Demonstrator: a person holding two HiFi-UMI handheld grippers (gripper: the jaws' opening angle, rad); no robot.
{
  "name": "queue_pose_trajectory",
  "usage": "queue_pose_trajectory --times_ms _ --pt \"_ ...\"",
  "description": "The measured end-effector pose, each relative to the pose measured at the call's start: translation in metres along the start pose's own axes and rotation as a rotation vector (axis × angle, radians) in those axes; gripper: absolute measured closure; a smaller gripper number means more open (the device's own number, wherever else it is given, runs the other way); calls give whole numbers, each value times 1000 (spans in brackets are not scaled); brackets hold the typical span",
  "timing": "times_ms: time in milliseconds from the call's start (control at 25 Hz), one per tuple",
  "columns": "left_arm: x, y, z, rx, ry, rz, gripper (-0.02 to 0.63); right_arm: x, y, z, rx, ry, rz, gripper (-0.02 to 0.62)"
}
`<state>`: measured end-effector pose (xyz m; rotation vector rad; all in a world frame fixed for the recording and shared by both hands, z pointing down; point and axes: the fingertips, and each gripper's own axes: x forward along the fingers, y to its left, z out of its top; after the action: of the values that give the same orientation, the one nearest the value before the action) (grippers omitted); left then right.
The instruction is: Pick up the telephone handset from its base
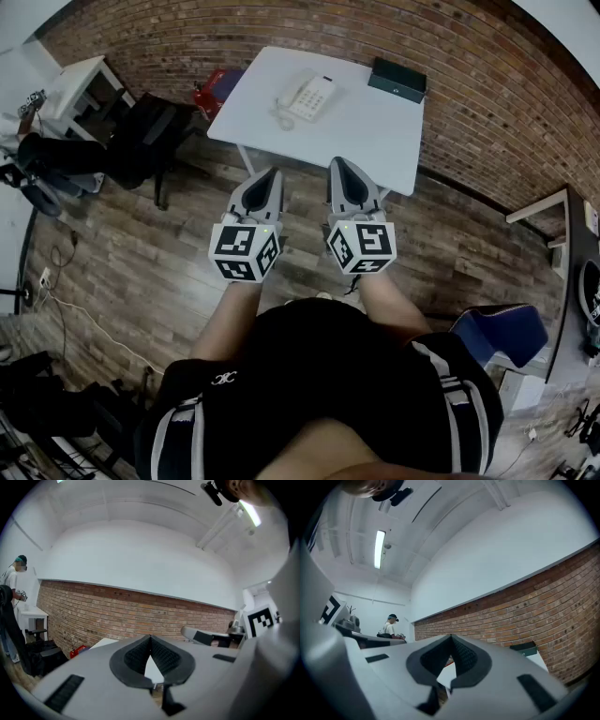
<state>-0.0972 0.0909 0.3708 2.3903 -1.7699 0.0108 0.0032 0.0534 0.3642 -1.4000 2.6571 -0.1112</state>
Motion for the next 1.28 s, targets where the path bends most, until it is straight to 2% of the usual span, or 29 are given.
queue_pose_trajectory --times_ms 280,480,800,1000,1280 --pt "3 -10 1 13 4 -1 606 -8 -7 -2 14 5 -9 597" --pt "15 -19 -3 22 13 -3 606 -10 -11 -2 32 0 43 597" --pt "39 -52 -15 40 19 -12 606 -17 -46 -5 41 -8 45 597" --pt "46 -62 -17 46 9 21 606 -24 -62 -4 21 -12 63 597" --pt "59 -69 -17 59 15 28 606 -17 -77 2 36 -21 77 597"
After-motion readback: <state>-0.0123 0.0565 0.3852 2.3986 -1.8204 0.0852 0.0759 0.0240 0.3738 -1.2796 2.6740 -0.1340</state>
